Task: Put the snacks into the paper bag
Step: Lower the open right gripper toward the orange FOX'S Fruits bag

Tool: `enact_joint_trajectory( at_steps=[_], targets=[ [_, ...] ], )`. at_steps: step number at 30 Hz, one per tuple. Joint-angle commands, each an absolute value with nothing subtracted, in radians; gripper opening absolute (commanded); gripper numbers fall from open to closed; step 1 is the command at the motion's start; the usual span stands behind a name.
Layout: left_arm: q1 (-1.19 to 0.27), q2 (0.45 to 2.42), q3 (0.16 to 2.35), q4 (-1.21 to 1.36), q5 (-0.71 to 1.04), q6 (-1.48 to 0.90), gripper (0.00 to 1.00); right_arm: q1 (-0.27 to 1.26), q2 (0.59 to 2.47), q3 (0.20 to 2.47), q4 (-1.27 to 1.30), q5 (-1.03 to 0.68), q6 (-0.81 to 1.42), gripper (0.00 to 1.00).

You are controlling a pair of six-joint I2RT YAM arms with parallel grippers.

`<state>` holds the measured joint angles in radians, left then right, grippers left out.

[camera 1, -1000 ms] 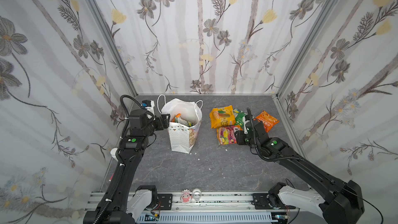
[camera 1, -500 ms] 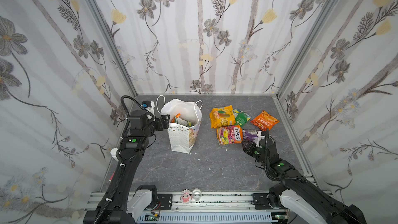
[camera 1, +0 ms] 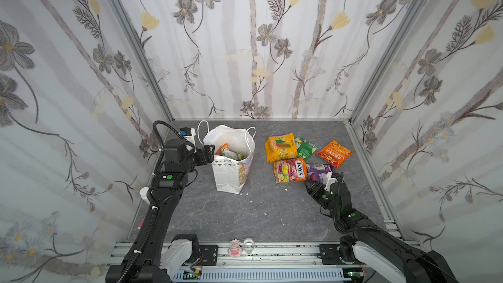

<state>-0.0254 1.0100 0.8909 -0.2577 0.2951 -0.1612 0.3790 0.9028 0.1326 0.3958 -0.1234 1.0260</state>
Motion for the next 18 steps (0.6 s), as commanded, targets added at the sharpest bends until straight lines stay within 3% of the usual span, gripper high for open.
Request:
enact_joint_trajectory(
  at_steps=[1, 18],
  targets=[
    [-0.026, 1.005, 0.891, -0.249, 0.287, -0.155, 0.83, 0.377, 0.961, 0.135, 0.546, -0.167, 1.052, 0.59],
    [-0.026, 1.01, 0.894, -0.243, 0.301, -0.158, 0.83, 0.375, 1.081, 0.151, 0.58, -0.21, 1.065, 0.6]
  ],
)
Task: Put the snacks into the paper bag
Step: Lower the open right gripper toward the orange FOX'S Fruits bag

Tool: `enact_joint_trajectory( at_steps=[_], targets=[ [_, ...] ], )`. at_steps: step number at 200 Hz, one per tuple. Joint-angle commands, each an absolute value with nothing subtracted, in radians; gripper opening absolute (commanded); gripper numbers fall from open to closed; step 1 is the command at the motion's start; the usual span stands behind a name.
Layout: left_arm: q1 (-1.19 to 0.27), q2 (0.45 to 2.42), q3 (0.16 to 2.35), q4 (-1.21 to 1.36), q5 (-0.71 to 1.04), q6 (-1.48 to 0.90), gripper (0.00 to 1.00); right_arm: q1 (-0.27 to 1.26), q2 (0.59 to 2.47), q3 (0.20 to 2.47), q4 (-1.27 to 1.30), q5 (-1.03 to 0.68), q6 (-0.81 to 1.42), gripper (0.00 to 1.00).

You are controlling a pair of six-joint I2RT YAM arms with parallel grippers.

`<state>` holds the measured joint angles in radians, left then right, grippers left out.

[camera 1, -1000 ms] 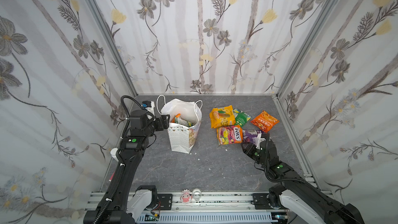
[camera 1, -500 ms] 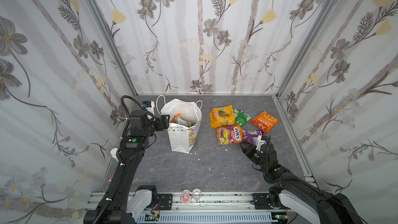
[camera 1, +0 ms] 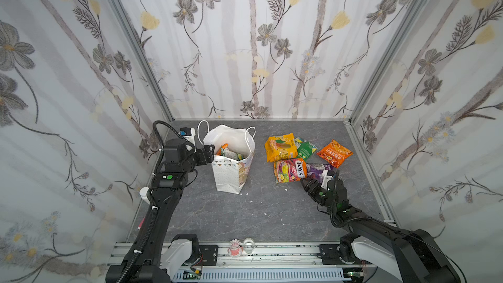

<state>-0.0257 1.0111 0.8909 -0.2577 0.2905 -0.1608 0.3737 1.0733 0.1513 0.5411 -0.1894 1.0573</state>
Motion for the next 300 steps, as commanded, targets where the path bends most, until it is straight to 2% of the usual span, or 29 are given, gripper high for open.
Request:
enact_joint_trajectory(
  at_steps=[1, 60, 102, 193, 300],
  targets=[
    [-0.026, 1.007, 0.892, -0.24, 0.302, -0.158, 0.83, 0.374, 1.077, 0.145, 0.583, -0.205, 1.064, 0.6],
    [-0.026, 1.0, 0.89, -0.234, 0.313, -0.161, 0.83, 0.365, 1.07, 0.146, 0.605, -0.152, 1.045, 0.61],
    [-0.026, 1.002, 0.889, -0.235, 0.317, -0.16, 0.83, 0.361, 1.198, 0.206, 0.616, -0.204, 1.018, 0.61],
    [-0.027, 1.0, 0.89, -0.233, 0.318, -0.16, 0.83, 0.335, 1.367, 0.208, 0.838, -0.213, 1.045, 0.6],
    [-0.026, 0.999, 0.89, -0.235, 0.321, -0.158, 0.83, 0.302, 1.497, 0.245, 0.957, -0.238, 1.062, 0.46]
  ],
)
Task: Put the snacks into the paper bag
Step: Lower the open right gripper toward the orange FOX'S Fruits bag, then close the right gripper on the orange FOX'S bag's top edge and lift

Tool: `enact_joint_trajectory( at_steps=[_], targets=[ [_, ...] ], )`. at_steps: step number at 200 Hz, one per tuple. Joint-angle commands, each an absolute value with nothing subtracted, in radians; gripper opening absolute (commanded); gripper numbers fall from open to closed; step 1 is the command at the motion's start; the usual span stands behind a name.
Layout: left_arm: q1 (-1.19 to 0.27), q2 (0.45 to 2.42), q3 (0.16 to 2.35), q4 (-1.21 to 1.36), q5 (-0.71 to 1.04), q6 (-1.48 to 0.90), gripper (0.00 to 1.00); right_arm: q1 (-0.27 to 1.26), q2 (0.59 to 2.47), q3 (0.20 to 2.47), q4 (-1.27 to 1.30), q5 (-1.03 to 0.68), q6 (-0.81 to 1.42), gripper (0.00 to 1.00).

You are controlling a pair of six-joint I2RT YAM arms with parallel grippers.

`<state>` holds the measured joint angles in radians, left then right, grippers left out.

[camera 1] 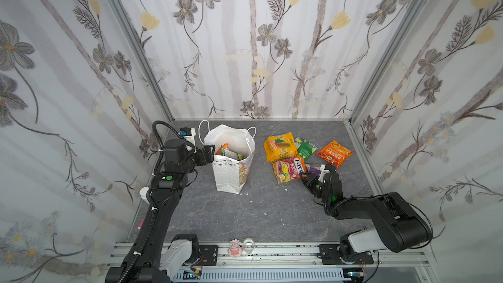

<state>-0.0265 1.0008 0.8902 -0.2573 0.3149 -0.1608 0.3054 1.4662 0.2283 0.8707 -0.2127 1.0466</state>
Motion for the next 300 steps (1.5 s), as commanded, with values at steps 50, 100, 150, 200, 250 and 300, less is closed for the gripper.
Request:
enact_joint_trajectory(
  at_steps=[50, 100, 150, 200, 250, 300],
  targets=[
    [-0.026, 0.994, 0.888, -0.234, 0.317, -0.157, 0.83, 0.295, 1.552, 0.249, 1.028, -0.26, 1.081, 0.05],
    [-0.028, 0.992, 0.888, -0.235, 0.316, -0.157, 0.83, 0.289, 1.514, 0.255, 0.973, -0.263, 1.059, 0.0],
    [-0.026, 0.991, 0.888, -0.235, 0.312, -0.157, 0.83, 0.288, 1.37, 0.24, 0.793, -0.213, 1.001, 0.0],
    [-0.026, 0.991, 0.889, -0.232, 0.315, -0.158, 0.83, 0.297, 1.29, 0.149, 0.844, -0.208, 1.042, 0.69],
    [-0.027, 0.993, 0.889, -0.232, 0.316, -0.161, 0.83, 0.325, 1.403, 0.177, 0.987, -0.225, 1.089, 0.79],
    [-0.027, 0.989, 0.889, -0.23, 0.313, -0.16, 0.83, 0.336, 1.574, 0.218, 1.15, -0.27, 1.155, 0.76]
  ],
)
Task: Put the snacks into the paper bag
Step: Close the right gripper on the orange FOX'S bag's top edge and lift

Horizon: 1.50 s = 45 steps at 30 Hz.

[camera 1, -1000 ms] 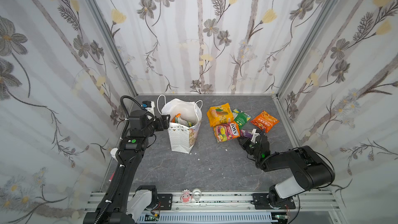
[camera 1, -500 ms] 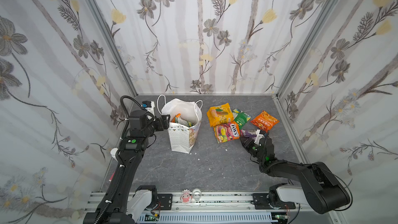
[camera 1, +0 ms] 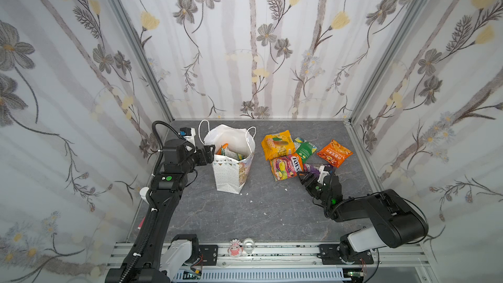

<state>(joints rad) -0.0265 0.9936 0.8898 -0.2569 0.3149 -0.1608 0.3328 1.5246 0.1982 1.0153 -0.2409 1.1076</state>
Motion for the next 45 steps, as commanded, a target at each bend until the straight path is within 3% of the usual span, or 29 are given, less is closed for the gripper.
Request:
enact_joint_trajectory(
  at_steps=[1, 12, 21, 28, 37, 45],
  targets=[
    [-0.027, 0.988, 0.889, -0.23, 0.312, -0.16, 0.83, 0.337, 1.576, 0.218, 1.152, -0.271, 1.155, 0.76],
    [-0.027, 0.993, 0.89, -0.232, 0.312, -0.153, 0.83, 0.327, 1.76, 0.243, 1.324, -0.27, 1.226, 0.67],
    [-0.027, 0.993, 0.893, -0.235, 0.305, -0.147, 0.83, 0.321, 1.882, 0.25, 1.477, -0.273, 1.272, 0.51],
    [-0.028, 0.992, 0.892, -0.236, 0.303, -0.147, 0.83, 0.319, 1.871, 0.257, 1.449, -0.271, 1.244, 0.22],
    [-0.027, 0.991, 0.893, -0.236, 0.305, -0.148, 0.83, 0.319, 1.825, 0.275, 1.36, -0.27, 1.195, 0.01],
    [-0.027, 0.988, 0.891, -0.235, 0.3, -0.147, 0.83, 0.326, 1.701, 0.295, 1.195, -0.269, 1.096, 0.0]
  ],
)
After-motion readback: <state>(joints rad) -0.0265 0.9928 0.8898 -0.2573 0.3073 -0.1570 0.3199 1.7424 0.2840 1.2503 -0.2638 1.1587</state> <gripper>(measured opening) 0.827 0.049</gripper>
